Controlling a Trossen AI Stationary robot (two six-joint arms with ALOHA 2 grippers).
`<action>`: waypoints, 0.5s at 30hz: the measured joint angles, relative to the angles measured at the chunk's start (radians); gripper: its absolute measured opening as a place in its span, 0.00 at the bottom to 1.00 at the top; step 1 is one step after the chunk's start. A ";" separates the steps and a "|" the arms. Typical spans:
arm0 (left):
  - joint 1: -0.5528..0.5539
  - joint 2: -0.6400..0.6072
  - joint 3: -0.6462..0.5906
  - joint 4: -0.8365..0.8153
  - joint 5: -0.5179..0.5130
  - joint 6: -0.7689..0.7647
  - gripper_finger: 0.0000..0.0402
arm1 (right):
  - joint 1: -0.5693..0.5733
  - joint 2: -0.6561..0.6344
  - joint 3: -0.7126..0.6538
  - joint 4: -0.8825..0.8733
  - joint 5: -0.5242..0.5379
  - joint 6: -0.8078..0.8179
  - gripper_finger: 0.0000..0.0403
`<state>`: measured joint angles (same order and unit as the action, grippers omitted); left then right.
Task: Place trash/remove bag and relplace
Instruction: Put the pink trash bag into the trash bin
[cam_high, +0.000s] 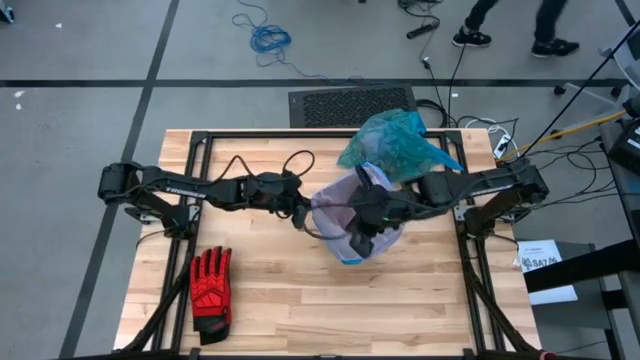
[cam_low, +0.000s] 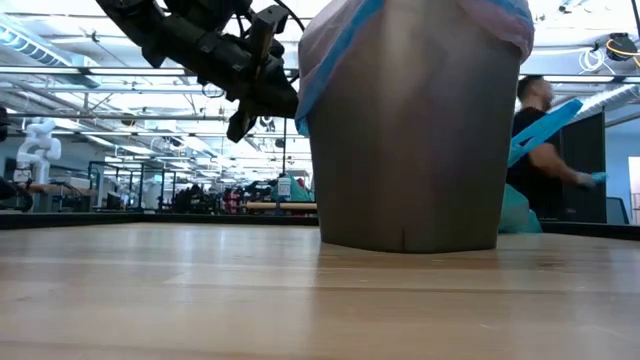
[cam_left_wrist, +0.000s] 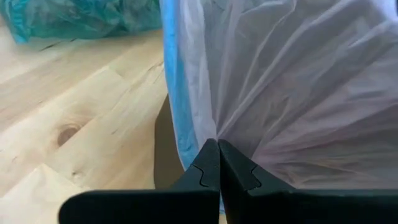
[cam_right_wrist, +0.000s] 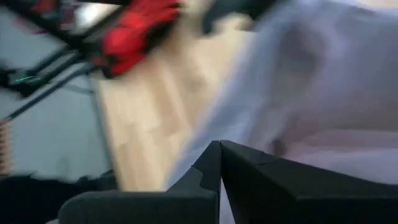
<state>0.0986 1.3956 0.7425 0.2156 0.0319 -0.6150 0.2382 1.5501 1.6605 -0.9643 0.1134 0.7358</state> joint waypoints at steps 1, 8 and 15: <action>0.000 0.000 0.000 0.001 0.001 0.000 0.00 | 0.018 -0.003 0.021 -0.003 -0.004 -0.012 0.00; 0.025 -0.004 0.000 0.000 0.030 0.001 0.00 | 0.191 0.010 0.050 -0.060 0.142 0.050 0.00; 0.065 -0.004 0.000 0.000 0.103 0.019 0.00 | 0.361 0.095 0.050 -0.140 0.502 0.322 0.00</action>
<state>0.1638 1.3914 0.7425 0.2154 0.1345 -0.5961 0.5991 1.6455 1.7107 -1.1045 0.6152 1.0582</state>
